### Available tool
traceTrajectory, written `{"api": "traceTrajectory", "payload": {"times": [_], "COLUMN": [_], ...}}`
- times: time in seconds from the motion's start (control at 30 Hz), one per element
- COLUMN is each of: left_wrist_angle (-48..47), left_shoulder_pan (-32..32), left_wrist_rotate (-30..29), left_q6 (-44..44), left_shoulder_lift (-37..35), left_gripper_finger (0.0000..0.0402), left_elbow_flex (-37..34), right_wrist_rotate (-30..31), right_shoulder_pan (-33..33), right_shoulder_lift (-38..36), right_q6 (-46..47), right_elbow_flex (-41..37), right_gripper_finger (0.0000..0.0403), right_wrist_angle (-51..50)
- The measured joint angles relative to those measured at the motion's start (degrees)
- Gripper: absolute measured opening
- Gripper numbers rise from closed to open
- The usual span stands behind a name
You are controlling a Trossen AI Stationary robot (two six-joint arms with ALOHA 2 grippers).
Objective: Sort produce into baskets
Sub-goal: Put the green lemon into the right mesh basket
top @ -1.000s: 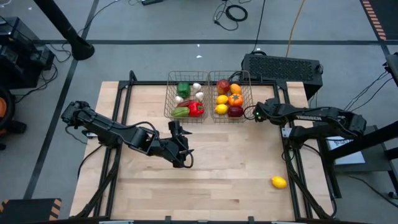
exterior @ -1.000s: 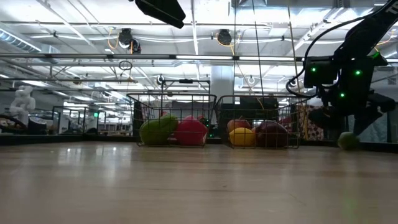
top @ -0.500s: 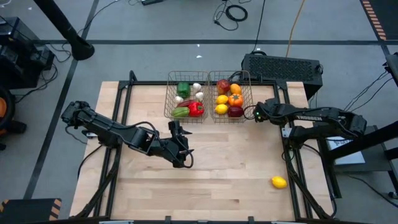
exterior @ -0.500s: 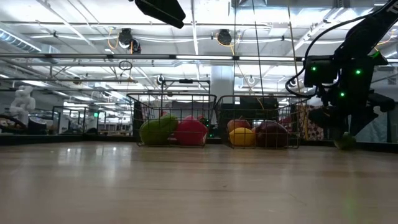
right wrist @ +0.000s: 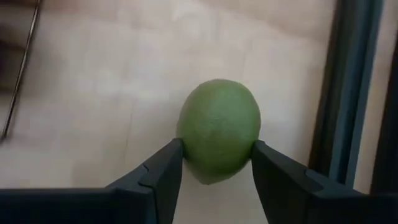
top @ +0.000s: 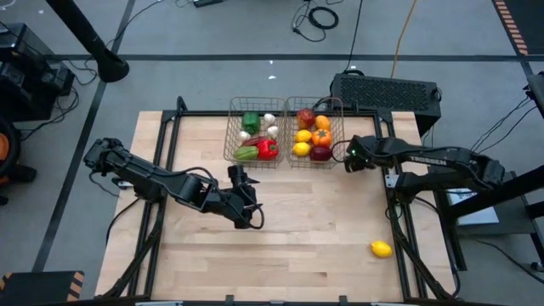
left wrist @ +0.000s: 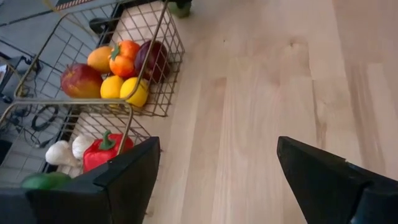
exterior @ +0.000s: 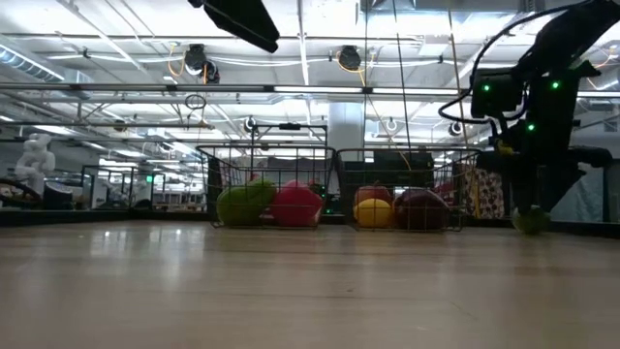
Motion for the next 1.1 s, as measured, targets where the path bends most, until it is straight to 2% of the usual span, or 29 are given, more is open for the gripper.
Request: {"api": "traceTrajectory", "payload": {"times": [0.3,0.67,0.83,0.97,1.1], "left_wrist_angle": [-2.04,-2.01,-2.07,-2.31,-2.53], "left_shoulder_pan": [0.0,0.04,0.02,0.02,0.02], "left_wrist_rotate": [0.0,-0.01,-0.01,-0.01,-0.01], "left_q6": [-0.33,-0.37,-1.72,-1.78,-1.77], "left_shoulder_lift": [0.0,0.0,0.0,0.0,0.0], "left_gripper_finger": [0.0331,0.0331,0.0331,0.0331,0.0331], "left_elbow_flex": [0.0,0.0,0.0,0.0,0.0], "right_wrist_rotate": [3.27,4.93,5.74,5.72,6.73], "right_shoulder_pan": [3.12,5.44,6.7,9.59,13.79], "right_shoulder_lift": [-1.31,-5.63,-4.88,-4.71,-4.73], "right_q6": [3.49,1.18,4.21,6.37,6.26], "right_elbow_flex": [6.26,14.3,10.05,4.87,1.72], "right_gripper_finger": [0.0175,0.0175,0.0175,0.0182,0.0209], "right_wrist_angle": [-11.7,-13.53,-12.59,-4.96,0.85]}}
